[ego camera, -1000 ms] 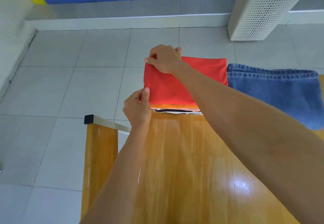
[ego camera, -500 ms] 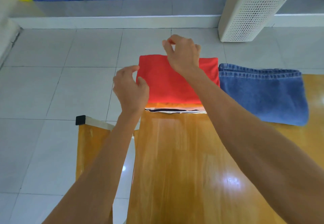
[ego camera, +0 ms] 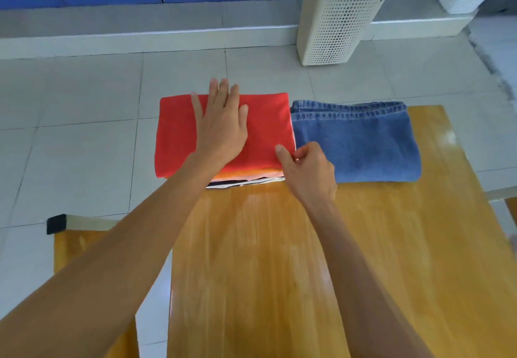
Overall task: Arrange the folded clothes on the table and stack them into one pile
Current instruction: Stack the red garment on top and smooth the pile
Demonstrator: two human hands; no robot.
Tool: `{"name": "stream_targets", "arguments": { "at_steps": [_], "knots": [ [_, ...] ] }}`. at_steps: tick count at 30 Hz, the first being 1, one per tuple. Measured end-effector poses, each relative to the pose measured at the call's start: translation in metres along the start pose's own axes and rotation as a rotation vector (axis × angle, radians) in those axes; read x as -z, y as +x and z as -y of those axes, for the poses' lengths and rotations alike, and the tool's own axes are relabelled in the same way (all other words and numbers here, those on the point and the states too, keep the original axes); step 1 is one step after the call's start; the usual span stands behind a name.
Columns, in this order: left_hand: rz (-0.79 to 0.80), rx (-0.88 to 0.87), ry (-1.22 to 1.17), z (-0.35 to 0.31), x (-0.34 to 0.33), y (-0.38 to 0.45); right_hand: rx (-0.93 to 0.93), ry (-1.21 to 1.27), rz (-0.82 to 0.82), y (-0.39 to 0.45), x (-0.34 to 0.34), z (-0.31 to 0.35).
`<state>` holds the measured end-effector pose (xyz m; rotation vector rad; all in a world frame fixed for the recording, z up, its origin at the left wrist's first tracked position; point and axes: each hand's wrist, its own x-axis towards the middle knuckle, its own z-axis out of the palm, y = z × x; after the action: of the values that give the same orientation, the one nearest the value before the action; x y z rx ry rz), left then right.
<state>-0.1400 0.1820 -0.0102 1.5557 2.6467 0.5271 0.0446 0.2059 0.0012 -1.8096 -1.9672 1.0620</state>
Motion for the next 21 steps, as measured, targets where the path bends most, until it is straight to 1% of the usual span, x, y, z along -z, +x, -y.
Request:
{"name": "stream_targets", "arguments": {
  "at_steps": [3,5,7,9,12,17,19,21],
  "knots": [
    [0.08,-0.045,-0.145,-0.032,-0.012,0.036,-0.039,0.077,-0.055,-0.001,-0.007,-0.005],
    [0.166,-0.043,-0.187,-0.041,-0.022,0.057,-0.113,0.276,-0.016,-0.002,-0.012,-0.012],
    [0.222,-0.029,-0.186,-0.043,-0.031,0.07,-0.13,0.409,0.012,-0.003,-0.015,-0.018],
    [0.21,0.033,-0.237,-0.042,-0.034,0.079,-0.128,0.483,0.034,-0.002,-0.016,-0.022],
    [0.175,0.155,-0.357,-0.043,-0.033,0.089,-0.175,0.649,0.092,0.0,-0.013,-0.027],
    [0.191,0.289,-0.479,-0.047,-0.035,0.092,-0.209,0.709,0.131,0.004,-0.007,-0.034],
    [0.199,0.243,-0.482,-0.046,-0.03,0.092,-0.199,0.617,0.109,0.006,-0.007,-0.034],
    [0.148,0.139,-0.444,-0.043,-0.019,0.087,-0.162,0.518,0.039,0.007,-0.003,-0.031]
  ]
}}
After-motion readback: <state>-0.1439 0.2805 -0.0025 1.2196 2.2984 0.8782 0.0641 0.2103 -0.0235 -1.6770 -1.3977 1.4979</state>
